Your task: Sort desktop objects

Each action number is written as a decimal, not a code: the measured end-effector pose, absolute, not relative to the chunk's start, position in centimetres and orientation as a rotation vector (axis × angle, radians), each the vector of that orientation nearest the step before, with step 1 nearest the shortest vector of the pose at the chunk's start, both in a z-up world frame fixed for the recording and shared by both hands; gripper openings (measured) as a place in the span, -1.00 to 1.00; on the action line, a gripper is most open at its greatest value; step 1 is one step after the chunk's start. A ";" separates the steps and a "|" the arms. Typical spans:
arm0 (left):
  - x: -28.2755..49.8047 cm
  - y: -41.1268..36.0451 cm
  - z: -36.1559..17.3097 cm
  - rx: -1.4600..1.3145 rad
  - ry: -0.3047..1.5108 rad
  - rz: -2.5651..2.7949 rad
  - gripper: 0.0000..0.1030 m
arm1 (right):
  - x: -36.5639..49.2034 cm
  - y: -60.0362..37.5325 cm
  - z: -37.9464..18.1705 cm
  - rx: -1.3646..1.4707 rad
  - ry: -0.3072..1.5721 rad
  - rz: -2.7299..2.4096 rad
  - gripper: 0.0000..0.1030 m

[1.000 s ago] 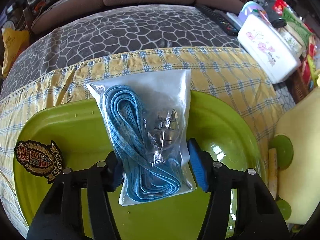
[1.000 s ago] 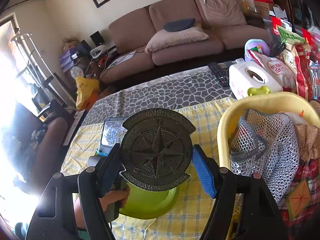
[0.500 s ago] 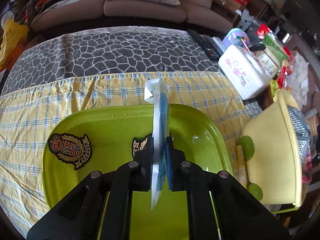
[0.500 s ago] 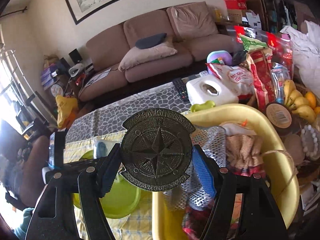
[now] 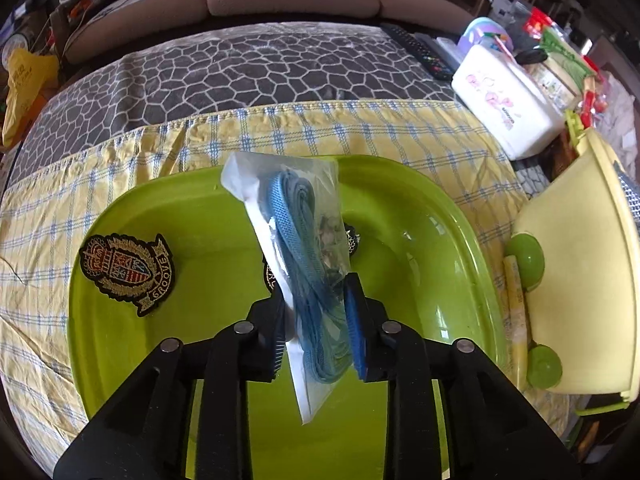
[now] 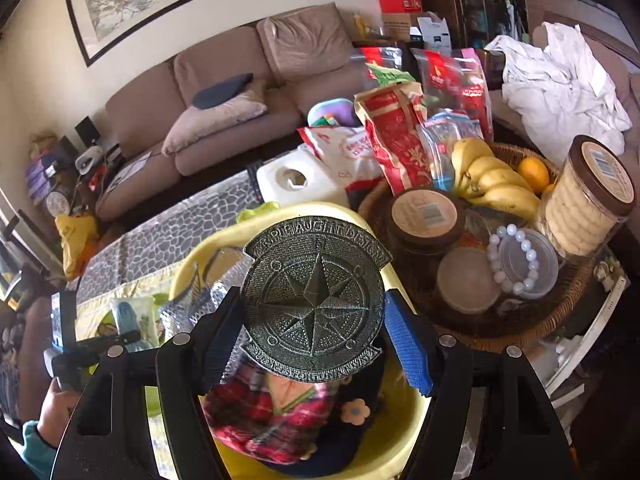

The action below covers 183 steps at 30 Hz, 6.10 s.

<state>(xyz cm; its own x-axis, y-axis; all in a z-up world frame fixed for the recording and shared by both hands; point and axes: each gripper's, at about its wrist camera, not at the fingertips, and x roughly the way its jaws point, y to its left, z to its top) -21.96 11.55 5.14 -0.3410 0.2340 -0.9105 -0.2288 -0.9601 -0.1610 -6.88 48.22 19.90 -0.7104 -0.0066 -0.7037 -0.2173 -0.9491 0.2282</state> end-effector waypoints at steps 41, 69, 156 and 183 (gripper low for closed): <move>-18.8 31.4 16.8 -1.378 -0.348 1.810 -0.80 | -3.6 46.1 21.7 -1.046 0.540 2.781 0.63; -16.5 30.5 20.2 -1.297 -0.155 1.973 -0.71 | -3.9 46.1 20.7 -1.077 0.533 2.804 0.63; -22.0 -5.3 9.7 -1.440 -0.230 2.590 0.96 | -19.1 18.8 8.9 -1.596 0.208 2.991 0.53; -23.8 -2.1 7.5 -1.482 0.012 2.548 0.84 | -23.6 14.5 2.2 -1.745 -0.171 2.853 -0.93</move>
